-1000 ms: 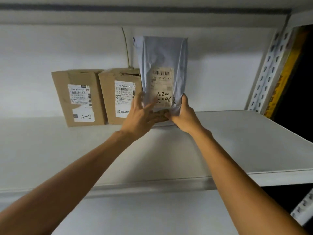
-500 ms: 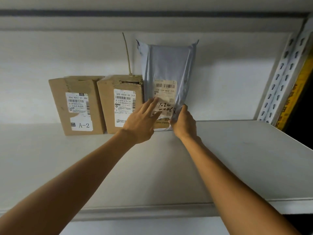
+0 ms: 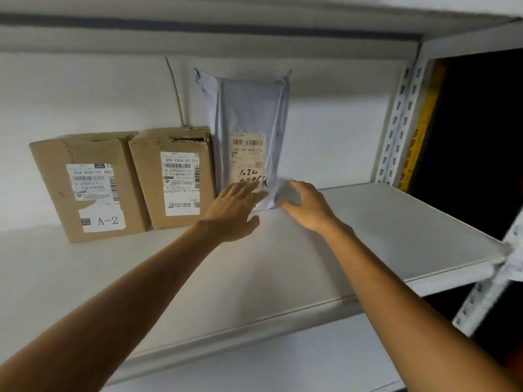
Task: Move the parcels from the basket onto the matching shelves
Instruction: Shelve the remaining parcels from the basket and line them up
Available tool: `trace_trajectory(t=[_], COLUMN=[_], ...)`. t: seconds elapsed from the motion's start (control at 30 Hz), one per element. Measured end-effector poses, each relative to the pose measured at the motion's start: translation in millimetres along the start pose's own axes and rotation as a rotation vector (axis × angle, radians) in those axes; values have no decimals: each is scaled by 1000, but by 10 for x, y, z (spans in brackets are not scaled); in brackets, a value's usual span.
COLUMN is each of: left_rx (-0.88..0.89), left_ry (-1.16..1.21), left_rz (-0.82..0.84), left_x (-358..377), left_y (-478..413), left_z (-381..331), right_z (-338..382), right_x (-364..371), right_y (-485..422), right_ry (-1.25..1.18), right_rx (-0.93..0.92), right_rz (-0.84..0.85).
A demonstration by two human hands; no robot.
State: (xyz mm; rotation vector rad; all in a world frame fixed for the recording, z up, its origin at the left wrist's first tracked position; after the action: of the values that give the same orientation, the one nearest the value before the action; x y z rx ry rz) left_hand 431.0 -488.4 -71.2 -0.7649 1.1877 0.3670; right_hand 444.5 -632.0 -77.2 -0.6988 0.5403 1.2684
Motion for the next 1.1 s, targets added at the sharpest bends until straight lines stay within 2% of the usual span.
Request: trace_trajectory(t=[0.17, 0.43, 0.67, 0.9, 1.1], left_rx=[82, 450, 738, 907, 1041], left_ry=[285, 647, 823, 882, 861], left_rz=[20, 105, 215, 365, 551], left_x=[62, -78, -268, -267, 194], left_y=[-311, -247, 483, 1547, 2681], left_z=[-501, -2235, -3837, -5302, -6230], right_z=[-531, -1351, -1968, -2181, -2489], right_x=[-476, -1213, -1550, -1448, -1047], right_y=[618, 2475, 4456, 6224, 7617], right_ry=[10, 10, -141, -158, -222], right_rx=[209, 564, 885, 990, 1146], right_rz=[-106, -443, -570, -669, -623])
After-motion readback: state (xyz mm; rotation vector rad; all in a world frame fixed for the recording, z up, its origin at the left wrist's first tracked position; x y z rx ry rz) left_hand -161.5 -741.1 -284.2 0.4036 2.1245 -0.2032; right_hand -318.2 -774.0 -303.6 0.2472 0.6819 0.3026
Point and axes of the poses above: each hand's wrist, its own y-axis away from the middle knuckle, its own x-axis out of the palm, z = x × y, the point moved 9 cm from there along -y, towards the middle knuckle, and after that the axes turned 14 degrees about x, right-handed, at the moved point
